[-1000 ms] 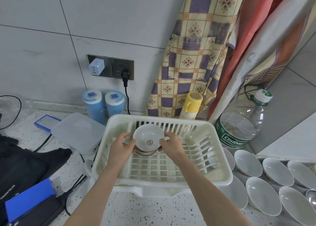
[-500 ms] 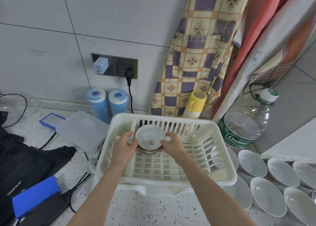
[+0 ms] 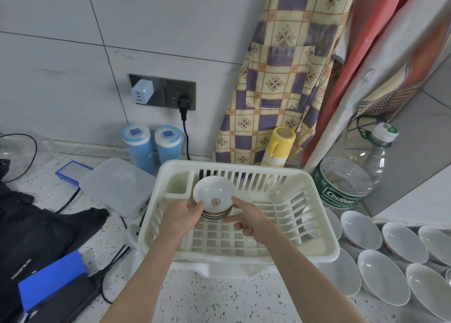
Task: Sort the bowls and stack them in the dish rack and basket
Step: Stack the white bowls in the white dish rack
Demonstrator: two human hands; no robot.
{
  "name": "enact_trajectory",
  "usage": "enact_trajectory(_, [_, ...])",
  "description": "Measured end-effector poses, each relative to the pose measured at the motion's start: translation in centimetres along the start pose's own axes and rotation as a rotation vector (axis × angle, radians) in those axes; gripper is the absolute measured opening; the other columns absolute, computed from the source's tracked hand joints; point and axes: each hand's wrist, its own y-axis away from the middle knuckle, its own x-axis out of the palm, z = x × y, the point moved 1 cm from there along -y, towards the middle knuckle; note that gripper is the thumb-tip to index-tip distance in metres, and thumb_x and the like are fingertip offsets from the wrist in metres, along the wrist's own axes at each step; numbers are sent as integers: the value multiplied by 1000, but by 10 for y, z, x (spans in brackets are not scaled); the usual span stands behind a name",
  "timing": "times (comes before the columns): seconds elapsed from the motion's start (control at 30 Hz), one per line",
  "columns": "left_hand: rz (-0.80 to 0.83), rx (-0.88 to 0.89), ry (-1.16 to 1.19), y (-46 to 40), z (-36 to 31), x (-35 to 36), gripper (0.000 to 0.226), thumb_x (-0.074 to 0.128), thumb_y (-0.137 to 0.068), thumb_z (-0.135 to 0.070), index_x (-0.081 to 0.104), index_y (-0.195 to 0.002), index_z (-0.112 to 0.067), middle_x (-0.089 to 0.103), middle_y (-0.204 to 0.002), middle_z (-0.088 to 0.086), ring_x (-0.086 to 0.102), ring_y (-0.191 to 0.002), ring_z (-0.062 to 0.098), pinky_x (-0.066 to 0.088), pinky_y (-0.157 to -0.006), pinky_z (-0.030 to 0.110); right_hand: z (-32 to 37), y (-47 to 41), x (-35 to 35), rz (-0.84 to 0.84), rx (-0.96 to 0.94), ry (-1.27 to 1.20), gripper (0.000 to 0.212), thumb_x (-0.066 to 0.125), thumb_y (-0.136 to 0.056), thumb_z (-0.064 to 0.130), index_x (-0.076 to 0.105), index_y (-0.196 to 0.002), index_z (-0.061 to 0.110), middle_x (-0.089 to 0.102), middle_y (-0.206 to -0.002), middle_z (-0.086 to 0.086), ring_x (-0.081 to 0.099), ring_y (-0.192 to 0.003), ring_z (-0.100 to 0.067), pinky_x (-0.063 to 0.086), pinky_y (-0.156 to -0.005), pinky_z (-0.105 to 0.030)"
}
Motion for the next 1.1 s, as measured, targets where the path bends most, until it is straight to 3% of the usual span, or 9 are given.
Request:
enact_trajectory(0.1, [39,22,-26,0,0,1,44,54,-90,-44,71,-79,-5,75,-69,7,70,-73,20,45,-63,26,-1,-2,0,7,-23,3,51,58,-92,52,49,-128,17,76,-91,-11,49,-41,-11,21,-32,-17])
enact_trajectory(0.33, [75,21,-54,-4,3,2,49,50,-96,-45,74,-76,-7,76,-76,4,68,-78,18,40,-60,22,-3,-4,-1,30,-50,-32,37,59,-91,53,53,-111,22,75,-90,-12,48,-42,-10,22,-34,-16])
enact_trajectory(0.5, [63,92,-54,-5,2,1,51,51,-96,-42,71,-86,4,74,-87,17,69,-82,29,53,-76,40,-6,-5,1,29,-88,-38,39,57,-92,51,54,-114,19,74,-91,-14,47,-44,-9,23,-35,-16])
enact_trajectory(0.63, [64,104,-31,-4,1,0,50,50,-97,-39,67,-85,7,65,-69,16,60,-60,24,55,-71,44,-8,-6,3,11,-87,-59,38,58,-93,50,55,-110,17,74,-91,-13,47,-46,-9,25,-36,-16])
enact_trajectory(0.77, [45,62,-14,-3,1,0,53,49,-99,-41,68,-84,6,57,-53,3,56,-48,16,44,-57,28,-10,-6,9,-2,-80,-104,30,57,-94,48,58,-98,18,74,-86,-13,45,-44,-9,24,-35,-17])
enact_trajectory(0.9, [42,57,-9,-3,2,0,49,48,-99,-41,68,-85,1,56,-51,-2,57,-46,12,38,-51,24,-12,-4,14,-38,-75,-115,36,55,-95,46,58,-113,15,74,-91,-15,43,-44,-10,24,-36,-18])
enact_trajectory(1.1, [40,34,2,-3,2,1,49,47,-99,-42,69,-86,0,55,-47,-2,56,-47,13,38,-54,25,-10,3,16,-49,-39,-121,46,54,-96,46,53,-131,17,74,-99,-14,45,-48,-11,26,-36,-18])
